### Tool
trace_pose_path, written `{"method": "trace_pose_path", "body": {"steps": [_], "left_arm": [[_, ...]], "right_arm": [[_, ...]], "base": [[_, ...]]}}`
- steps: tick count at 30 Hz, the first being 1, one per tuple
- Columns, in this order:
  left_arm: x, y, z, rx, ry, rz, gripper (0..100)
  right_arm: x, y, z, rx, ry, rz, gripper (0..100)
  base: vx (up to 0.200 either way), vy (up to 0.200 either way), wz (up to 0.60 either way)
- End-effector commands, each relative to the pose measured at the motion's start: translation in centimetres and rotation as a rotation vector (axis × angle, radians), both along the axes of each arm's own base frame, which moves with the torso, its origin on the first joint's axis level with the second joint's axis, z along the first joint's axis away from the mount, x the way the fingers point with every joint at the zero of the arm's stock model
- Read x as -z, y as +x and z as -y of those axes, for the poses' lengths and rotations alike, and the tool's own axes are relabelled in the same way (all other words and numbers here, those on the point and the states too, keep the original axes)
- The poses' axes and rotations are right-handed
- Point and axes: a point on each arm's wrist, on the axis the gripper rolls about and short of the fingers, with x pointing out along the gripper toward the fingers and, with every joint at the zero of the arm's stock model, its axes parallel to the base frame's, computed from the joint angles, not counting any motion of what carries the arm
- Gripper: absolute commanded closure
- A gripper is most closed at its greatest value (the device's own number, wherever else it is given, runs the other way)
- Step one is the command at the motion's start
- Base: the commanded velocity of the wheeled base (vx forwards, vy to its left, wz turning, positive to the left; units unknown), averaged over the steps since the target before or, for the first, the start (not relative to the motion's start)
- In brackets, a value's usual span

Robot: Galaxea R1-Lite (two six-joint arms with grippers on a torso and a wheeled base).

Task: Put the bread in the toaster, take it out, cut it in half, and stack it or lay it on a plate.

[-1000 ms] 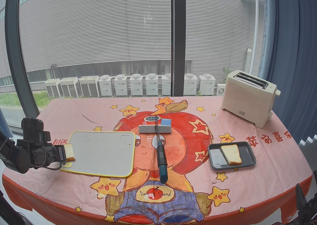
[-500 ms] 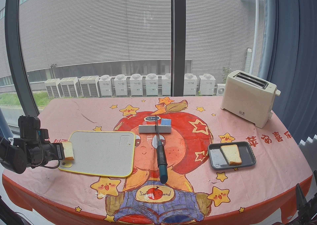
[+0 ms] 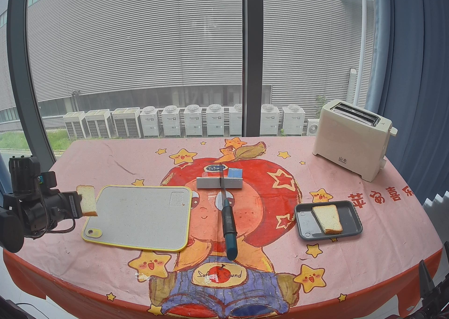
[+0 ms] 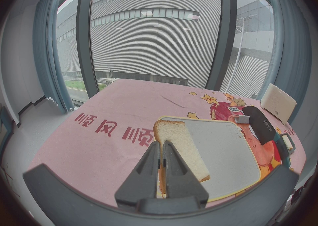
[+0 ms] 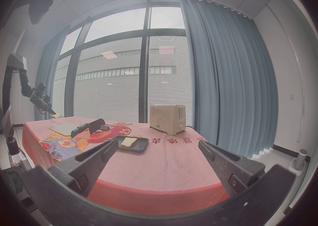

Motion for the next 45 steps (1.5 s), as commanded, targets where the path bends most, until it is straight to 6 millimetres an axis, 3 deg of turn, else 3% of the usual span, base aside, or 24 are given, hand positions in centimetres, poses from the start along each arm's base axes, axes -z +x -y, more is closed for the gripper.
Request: {"method": "trace_pose_path", "body": {"steps": [1, 10, 21, 28, 32, 39, 45], "left_arm": [[0.4, -2.4, 0.3, 0.026, -0.021, -0.005, 100], [-0.1, -2.2, 0.6, 0.096, -0.049, 0.020, 100], [-3.7, -0.7, 1.1, 0.130, -0.022, 0.154, 100], [-3.8, -2.3, 1.8, 0.156, -0.025, 0.160, 100], [-5.2, -1.6, 1.5, 0.137, -0.024, 0.218, 100], [-5.3, -1.3, 1.7, 0.177, -0.046, 0.221, 100], [-6.0, 0.4, 1.6, 0.116, -0.169, 0.240, 100]], "right_arm": [[0.5, 0.0, 0.0, -0.001, 0.000, -0.003, 0], [0.5, 0.0, 0.0, -0.001, 0.000, -0.003, 0], [0.5, 0.0, 0.0, -0.001, 0.000, -0.003, 0], [0.5, 0.0, 0.0, -0.001, 0.000, -0.003, 0], [0.5, 0.0, 0.0, -0.001, 0.000, -0.003, 0], [0.5, 0.0, 0.0, -0.001, 0.000, -0.003, 0], [0.5, 0.0, 0.0, -0.001, -0.002, -0.003, 0]], "base": [[0.000, 0.000, 0.00], [0.000, 0.000, 0.00], [0.000, 0.000, 0.00], [0.000, 0.000, 0.00], [0.000, 0.000, 0.00], [0.000, 0.000, 0.00], [0.000, 0.000, 0.00]]}}
